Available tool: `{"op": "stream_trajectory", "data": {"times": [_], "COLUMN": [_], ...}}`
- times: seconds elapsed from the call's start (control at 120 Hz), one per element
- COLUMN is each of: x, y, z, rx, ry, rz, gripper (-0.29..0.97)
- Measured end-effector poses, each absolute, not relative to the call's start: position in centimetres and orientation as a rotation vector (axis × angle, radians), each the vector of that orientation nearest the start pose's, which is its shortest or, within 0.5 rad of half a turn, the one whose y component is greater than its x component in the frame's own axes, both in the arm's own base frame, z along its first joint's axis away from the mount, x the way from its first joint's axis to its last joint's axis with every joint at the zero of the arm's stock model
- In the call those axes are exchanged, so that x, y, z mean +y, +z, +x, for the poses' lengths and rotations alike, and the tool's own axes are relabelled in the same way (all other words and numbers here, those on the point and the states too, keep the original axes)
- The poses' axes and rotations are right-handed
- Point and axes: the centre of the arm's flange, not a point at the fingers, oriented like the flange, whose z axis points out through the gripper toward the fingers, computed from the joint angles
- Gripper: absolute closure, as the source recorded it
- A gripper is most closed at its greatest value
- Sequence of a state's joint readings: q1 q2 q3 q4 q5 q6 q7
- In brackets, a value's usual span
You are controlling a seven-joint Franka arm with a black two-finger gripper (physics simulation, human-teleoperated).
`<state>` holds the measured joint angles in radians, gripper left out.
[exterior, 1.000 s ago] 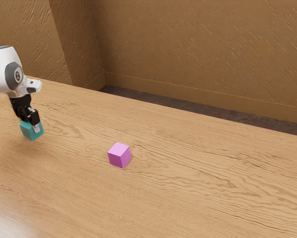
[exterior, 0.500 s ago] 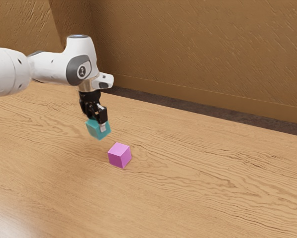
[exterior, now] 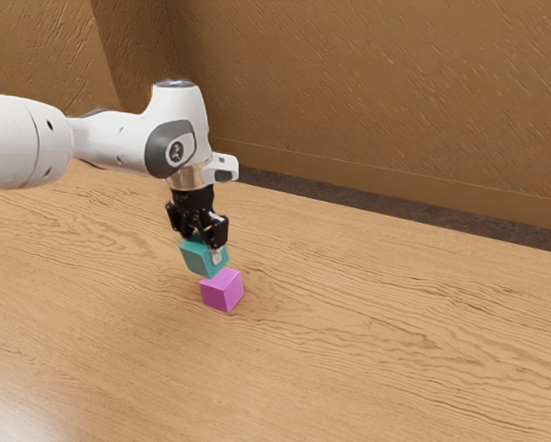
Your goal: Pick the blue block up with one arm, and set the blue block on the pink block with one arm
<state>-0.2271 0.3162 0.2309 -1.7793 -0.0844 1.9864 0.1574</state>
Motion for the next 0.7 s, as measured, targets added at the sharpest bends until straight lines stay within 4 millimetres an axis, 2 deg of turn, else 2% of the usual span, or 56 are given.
{"op": "stream_trajectory", "data": {"times": [0.292,0.417,0.575,0.7], "x": [-2.8,-2.9,-3.9,-3.6], "y": [35.7,35.6,35.9,35.9], "z": [62.9,63.1,63.2,63.3], "rx": [0.092,0.060,0.045,0.014], "ry": [0.179,0.172,0.156,0.153], "rz": [-3.112,-3.096,-3.087,-3.083], "gripper": [0.32,0.32,0.32,0.32]}}
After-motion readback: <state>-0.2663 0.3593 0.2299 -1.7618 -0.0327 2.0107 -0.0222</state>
